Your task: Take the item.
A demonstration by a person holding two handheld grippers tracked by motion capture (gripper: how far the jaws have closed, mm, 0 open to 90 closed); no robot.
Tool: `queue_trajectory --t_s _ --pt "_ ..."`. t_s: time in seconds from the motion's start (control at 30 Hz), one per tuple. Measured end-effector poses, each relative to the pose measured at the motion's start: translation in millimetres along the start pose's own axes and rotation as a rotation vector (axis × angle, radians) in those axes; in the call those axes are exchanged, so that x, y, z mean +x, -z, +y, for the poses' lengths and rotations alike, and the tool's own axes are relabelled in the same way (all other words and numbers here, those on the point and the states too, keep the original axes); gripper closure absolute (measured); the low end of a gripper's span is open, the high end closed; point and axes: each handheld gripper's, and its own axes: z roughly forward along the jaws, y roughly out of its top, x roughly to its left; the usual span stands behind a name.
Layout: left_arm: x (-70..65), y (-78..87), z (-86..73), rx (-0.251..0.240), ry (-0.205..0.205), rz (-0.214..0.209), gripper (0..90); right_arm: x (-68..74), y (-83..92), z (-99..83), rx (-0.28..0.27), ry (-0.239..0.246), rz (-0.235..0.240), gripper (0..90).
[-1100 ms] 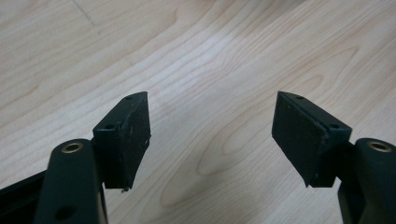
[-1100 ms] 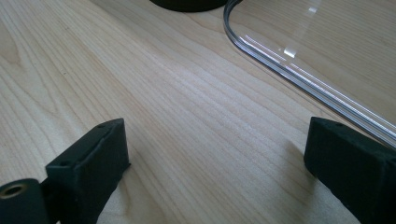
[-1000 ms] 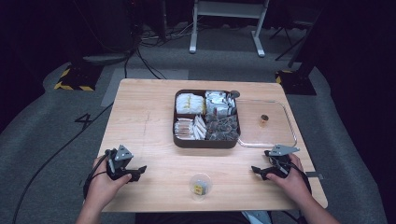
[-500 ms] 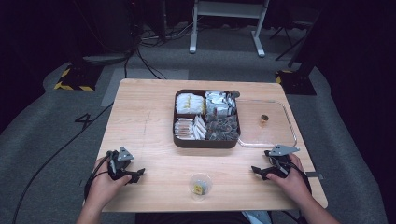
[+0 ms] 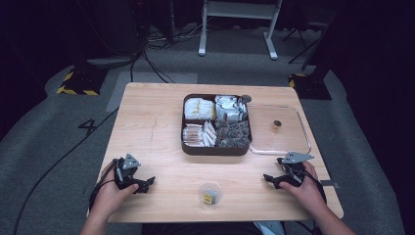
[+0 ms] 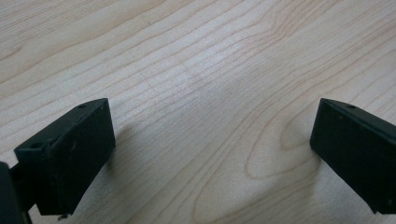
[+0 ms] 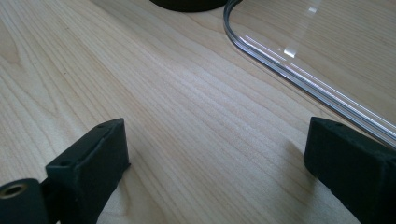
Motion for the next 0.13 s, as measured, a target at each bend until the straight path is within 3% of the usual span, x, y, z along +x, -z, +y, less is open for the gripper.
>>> queue_trajectory --t_s 0.13 --pt "0.0 0.0 0.0 0.000 0.000 0.000 0.2 0.1 0.1 0.0 0.000 -0.001 0.001 6.5"
